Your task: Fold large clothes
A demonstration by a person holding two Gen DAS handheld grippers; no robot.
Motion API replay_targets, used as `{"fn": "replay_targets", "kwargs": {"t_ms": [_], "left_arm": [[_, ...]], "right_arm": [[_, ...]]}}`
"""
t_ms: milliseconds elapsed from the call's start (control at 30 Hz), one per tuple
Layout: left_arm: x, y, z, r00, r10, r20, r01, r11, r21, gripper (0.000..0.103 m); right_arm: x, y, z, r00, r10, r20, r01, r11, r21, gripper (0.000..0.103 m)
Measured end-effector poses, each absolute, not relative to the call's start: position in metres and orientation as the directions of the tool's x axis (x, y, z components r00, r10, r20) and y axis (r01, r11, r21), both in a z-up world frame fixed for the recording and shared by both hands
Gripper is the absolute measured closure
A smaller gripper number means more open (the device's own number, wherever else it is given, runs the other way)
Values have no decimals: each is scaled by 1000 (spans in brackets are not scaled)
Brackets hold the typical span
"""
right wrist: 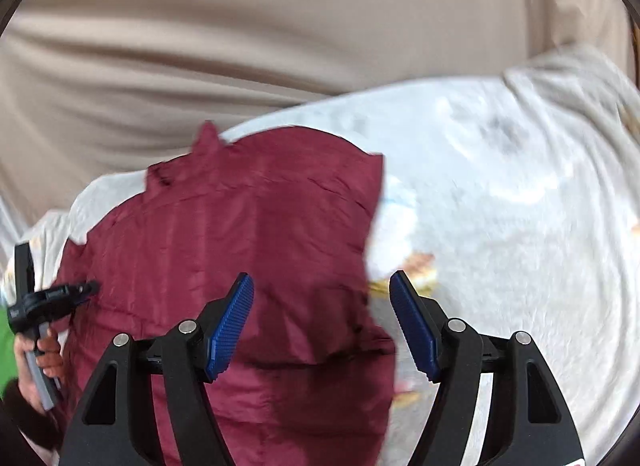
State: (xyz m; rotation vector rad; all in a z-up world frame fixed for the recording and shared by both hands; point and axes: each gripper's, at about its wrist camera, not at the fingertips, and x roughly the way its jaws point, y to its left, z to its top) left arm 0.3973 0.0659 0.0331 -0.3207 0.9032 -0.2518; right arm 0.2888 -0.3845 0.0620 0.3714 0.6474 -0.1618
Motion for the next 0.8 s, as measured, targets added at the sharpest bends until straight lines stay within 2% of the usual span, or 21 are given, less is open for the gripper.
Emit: {"fn": "replay_targets", "kwargs": {"t_ms": [133,233,367,400,433,467,533,633,667,733,800], "left_arm": [[385,91,62,703,-290,-649,74,938,-339,100],[389,94,47,679,-241,-694,60,960,-274,100],[392,88,22,641,-243,-728,50,960,-277,100],[391,87,19,639,-248,-728,47,957,-285,100],[390,85,19,638,-252,-727,48,956,-289,100],[388,80,17,637,-258,-726,63,956,-285,100],[386,72,17,633,-261,-729,88,960,-266,99],[385,58,7,615,-247,-749,123,968,-218,99],[385,53,4,619,-235,-749,129,972,-198,99],[383,46,3,638,-199,-744,133,980,-148,99],[382,44,2,649,-185,-738,135,983,-128,99]], "right_arm": [[282,-378,59,799,-14,-601,231,930,285,34],[280,-367,55,800,30,-599,181,940,289,34],[316,-355,41,739,18,-674,187,955,232,34],[320,-356,39,732,18,-681,193,953,232,49],[323,-358,38,728,27,-685,194,950,244,81],[322,-364,41,735,39,-677,199,941,272,88],[316,-381,44,761,13,-648,236,926,296,91],[332,-398,16,666,-19,-746,297,924,242,92],[331,-399,12,664,-15,-748,289,927,238,93],[322,-400,24,674,-57,-737,307,929,208,92],[303,-396,52,738,-110,-666,319,926,201,91]]}}
